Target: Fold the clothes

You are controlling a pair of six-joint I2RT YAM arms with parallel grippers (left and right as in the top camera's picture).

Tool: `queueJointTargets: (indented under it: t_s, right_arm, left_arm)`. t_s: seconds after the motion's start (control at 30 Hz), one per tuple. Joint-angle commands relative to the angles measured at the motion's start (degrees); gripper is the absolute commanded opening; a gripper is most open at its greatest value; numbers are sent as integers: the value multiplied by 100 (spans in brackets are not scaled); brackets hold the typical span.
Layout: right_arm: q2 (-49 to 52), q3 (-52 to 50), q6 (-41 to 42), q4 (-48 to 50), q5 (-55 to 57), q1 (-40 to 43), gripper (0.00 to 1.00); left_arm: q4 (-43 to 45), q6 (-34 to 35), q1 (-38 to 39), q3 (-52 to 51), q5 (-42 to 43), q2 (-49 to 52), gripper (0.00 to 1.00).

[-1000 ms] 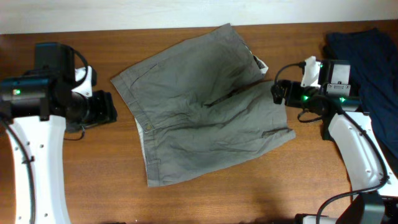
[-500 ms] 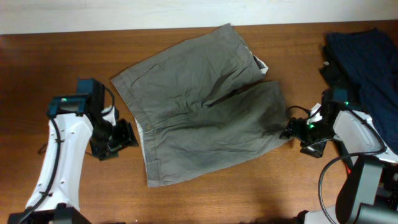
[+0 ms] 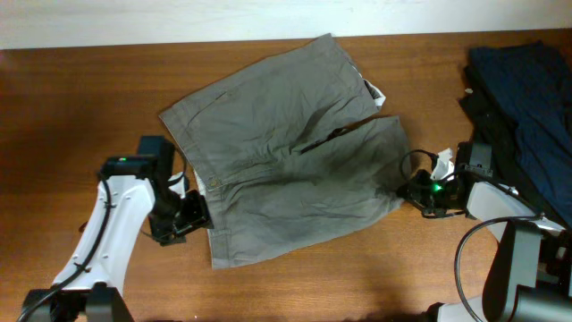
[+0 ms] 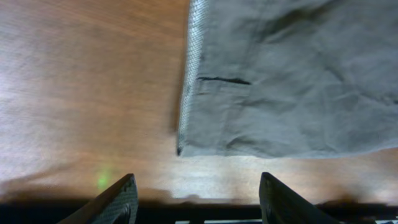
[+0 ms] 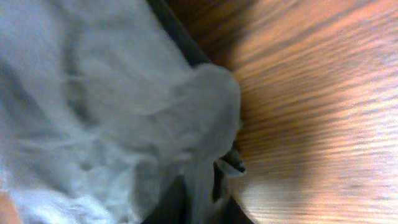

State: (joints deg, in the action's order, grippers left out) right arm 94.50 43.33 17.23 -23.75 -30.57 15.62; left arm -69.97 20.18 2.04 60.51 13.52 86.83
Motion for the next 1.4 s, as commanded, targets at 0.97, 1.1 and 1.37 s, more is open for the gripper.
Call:
queueJointTargets:
  t_s: [0.97,1.1,1.37]
  right_arm:
    - [-1263,1690,-476,-2911,437,-11,4]
    - [-1663,2350,-476,-3663,935,-11,4]
    - [-2214,4100,-501,-5300,1377,-11,4]
  left_arm:
    - [1467,1869,1408,-1864,365,-186,1]
    - [345,1617,1405,-1126,317,-905,1]
    - [-1700,1853,1408,330,-291,-3110,1]
